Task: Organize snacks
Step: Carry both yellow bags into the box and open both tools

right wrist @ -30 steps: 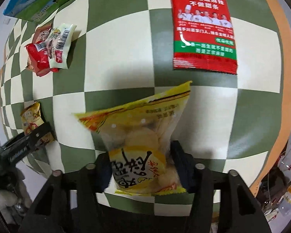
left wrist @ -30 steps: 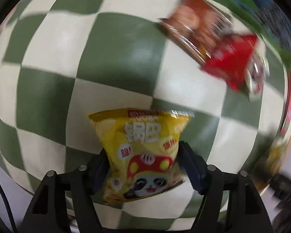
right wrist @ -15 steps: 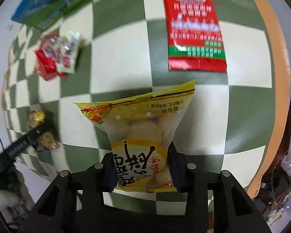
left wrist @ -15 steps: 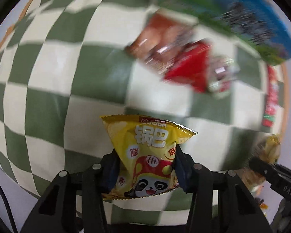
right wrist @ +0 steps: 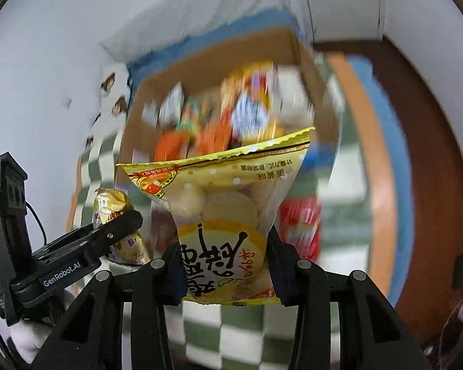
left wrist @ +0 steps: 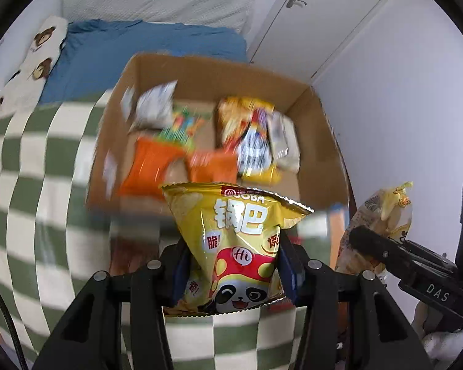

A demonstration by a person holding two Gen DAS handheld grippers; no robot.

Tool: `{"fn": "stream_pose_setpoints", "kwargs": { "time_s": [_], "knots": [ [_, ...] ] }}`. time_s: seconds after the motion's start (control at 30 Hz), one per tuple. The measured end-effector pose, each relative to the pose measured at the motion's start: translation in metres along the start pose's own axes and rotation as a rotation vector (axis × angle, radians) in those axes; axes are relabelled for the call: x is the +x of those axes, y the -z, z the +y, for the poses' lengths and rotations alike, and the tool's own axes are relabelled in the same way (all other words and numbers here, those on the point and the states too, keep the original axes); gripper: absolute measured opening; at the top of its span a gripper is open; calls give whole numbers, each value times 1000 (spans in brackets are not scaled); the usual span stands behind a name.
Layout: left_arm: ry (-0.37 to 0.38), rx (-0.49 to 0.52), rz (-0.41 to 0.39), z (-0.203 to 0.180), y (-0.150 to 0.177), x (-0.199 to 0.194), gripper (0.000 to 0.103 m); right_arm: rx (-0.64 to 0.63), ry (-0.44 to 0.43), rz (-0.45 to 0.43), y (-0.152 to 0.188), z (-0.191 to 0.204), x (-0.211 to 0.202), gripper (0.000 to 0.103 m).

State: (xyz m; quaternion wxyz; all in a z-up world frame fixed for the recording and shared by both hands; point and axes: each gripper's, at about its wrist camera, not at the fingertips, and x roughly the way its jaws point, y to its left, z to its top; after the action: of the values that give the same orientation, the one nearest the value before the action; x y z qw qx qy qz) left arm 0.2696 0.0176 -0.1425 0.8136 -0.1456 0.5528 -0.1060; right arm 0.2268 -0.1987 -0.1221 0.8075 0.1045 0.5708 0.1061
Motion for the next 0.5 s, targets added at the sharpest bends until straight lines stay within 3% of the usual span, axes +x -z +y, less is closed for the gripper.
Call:
{"fn": "stream_pose_setpoints", "kwargs": {
  "time_s": [0.13, 0.23, 0.5],
  "knots": [
    [46, -56, 89, 2, -57, 35, 46, -11, 50, -5, -50, -6, 7, 45],
    [66, -100, 162, 7, -78, 63, 46, -11, 76, 25, -81, -13, 23, 45],
    [68, -109, 261, -1, -89, 105, 46, -19, 110, 114, -108, -23, 88, 45]
  ]
}}
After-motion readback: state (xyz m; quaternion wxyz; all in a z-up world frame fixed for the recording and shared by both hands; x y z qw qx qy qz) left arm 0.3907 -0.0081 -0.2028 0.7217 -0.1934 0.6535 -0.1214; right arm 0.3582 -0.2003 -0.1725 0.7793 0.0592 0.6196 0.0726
